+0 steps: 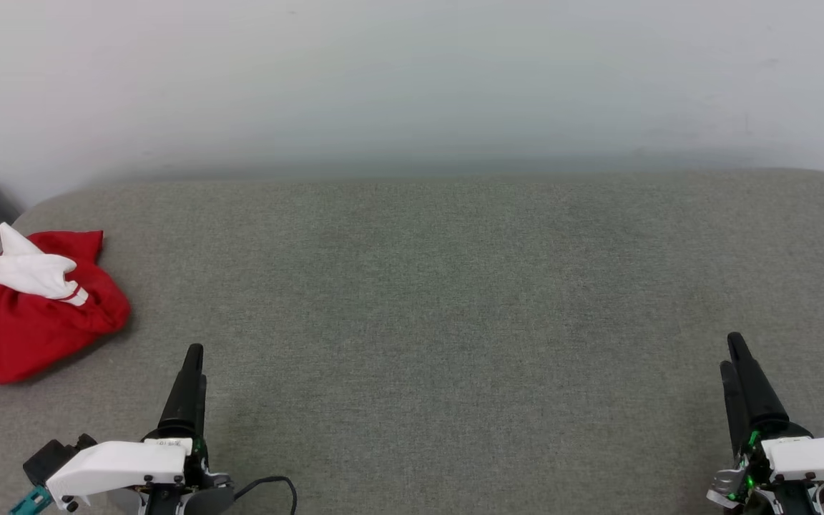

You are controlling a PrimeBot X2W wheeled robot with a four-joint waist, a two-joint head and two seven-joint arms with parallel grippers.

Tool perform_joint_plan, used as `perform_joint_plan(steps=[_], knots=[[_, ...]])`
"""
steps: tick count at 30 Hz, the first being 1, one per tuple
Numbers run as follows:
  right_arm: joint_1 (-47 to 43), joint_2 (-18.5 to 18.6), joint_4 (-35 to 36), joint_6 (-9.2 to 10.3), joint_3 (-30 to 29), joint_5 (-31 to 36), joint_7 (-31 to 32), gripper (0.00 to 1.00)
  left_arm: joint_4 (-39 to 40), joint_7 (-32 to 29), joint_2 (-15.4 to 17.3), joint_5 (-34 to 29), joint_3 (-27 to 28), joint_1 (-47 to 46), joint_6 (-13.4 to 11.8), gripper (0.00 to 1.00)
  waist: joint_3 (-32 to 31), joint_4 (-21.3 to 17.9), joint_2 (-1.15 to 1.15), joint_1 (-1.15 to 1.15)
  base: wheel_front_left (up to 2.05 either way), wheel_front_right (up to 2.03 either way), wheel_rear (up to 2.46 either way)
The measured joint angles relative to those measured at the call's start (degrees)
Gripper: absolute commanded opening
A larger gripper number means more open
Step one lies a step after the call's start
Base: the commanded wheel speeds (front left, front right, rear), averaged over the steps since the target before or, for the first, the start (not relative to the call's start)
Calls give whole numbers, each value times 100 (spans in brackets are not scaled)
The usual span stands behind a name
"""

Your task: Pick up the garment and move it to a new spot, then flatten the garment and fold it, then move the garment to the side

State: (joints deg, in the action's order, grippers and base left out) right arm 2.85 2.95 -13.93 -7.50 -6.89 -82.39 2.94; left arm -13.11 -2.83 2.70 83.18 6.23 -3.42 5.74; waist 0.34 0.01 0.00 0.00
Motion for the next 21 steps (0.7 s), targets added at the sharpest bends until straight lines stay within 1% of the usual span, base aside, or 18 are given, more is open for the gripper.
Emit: perform_joint_plan(steps=[13,21], knots=[[-149,-1,553,0,62,1858,-303,100,432,309,1,-1719,-272,87,-449,100,12,7,0,0,0,0,0],[-255,-2,814,0,232,3012,-488,100,564,481,12,-2758,-459,173,-679,100,7,11,0,0,0,0,0]])
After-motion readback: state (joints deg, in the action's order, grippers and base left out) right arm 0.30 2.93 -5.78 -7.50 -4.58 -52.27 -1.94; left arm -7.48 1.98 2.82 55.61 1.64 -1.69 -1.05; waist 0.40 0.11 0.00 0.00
